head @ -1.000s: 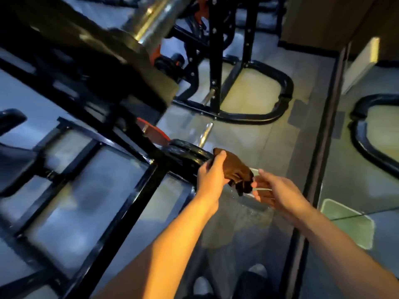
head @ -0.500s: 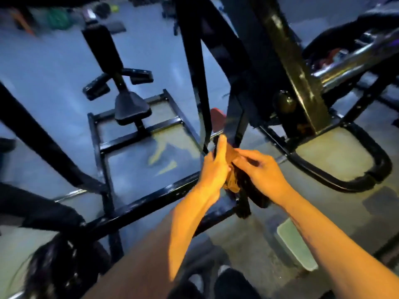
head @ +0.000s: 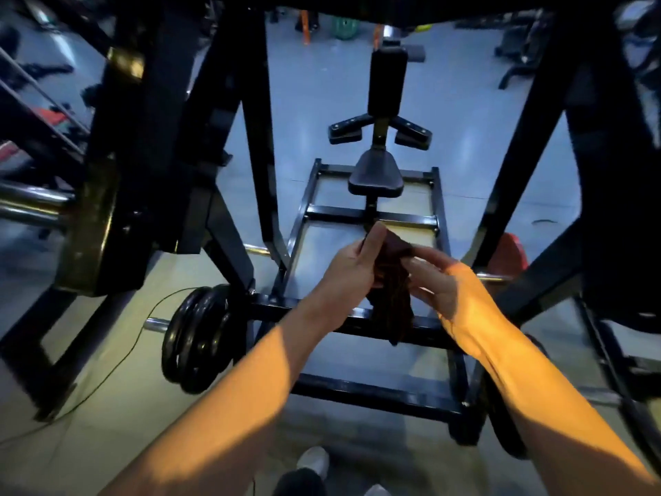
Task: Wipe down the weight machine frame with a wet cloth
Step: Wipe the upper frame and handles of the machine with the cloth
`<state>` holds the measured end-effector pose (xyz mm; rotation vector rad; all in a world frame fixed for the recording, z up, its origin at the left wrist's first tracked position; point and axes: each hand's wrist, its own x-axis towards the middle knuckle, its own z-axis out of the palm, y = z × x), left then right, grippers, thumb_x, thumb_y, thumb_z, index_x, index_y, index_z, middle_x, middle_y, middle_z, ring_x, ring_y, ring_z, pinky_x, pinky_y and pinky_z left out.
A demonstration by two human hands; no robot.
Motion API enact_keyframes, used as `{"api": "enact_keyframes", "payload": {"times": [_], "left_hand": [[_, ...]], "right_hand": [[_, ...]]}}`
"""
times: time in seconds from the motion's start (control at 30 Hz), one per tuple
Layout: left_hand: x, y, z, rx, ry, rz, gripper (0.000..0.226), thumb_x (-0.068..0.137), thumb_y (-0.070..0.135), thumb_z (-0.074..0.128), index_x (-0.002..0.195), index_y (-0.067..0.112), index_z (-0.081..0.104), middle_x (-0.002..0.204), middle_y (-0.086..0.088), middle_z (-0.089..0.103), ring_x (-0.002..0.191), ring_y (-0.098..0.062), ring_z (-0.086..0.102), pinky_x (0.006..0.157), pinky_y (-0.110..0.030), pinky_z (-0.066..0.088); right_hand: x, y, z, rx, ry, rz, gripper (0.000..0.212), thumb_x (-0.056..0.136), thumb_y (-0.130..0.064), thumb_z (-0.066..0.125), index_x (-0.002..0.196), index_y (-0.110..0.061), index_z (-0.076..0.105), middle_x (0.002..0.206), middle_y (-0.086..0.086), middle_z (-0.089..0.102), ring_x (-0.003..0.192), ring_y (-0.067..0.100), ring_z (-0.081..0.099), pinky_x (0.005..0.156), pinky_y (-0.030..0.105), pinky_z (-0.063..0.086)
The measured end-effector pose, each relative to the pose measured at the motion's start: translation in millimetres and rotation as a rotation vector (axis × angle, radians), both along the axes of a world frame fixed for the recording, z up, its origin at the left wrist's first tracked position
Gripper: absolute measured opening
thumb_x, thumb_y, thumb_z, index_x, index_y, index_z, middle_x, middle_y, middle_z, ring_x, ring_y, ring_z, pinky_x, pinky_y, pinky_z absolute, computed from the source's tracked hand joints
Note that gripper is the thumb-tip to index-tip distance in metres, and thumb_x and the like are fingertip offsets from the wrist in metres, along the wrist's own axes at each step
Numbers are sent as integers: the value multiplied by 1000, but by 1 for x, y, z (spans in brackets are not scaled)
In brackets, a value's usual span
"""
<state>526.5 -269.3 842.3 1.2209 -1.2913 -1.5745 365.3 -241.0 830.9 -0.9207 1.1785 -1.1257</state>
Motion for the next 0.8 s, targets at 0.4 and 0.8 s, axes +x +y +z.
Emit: {"api": "enact_keyframes", "payload": {"times": [0.4, 0.8], "left_hand": [[60, -21, 11, -44, -7, 66, 58, 86, 67, 52, 110, 18, 72, 106, -5, 78, 104, -17, 74, 102, -43, 55], [108, -73, -4, 249, 157, -45, 57, 85, 72, 64, 102, 20, 77, 100, -3, 79, 98, -26, 73, 97, -46, 54]], "right_hand": [[47, -39, 14, -18, 108, 73, 19, 90, -21, 72, 109, -17, 74, 100, 4, 77, 97, 20, 70, 90, 36, 54], [90, -26, 15, -198, 584, -401, 23, 106, -44, 51, 100, -27, 65, 89, -9, 68, 83, -1, 61, 85, 26, 46]]}}
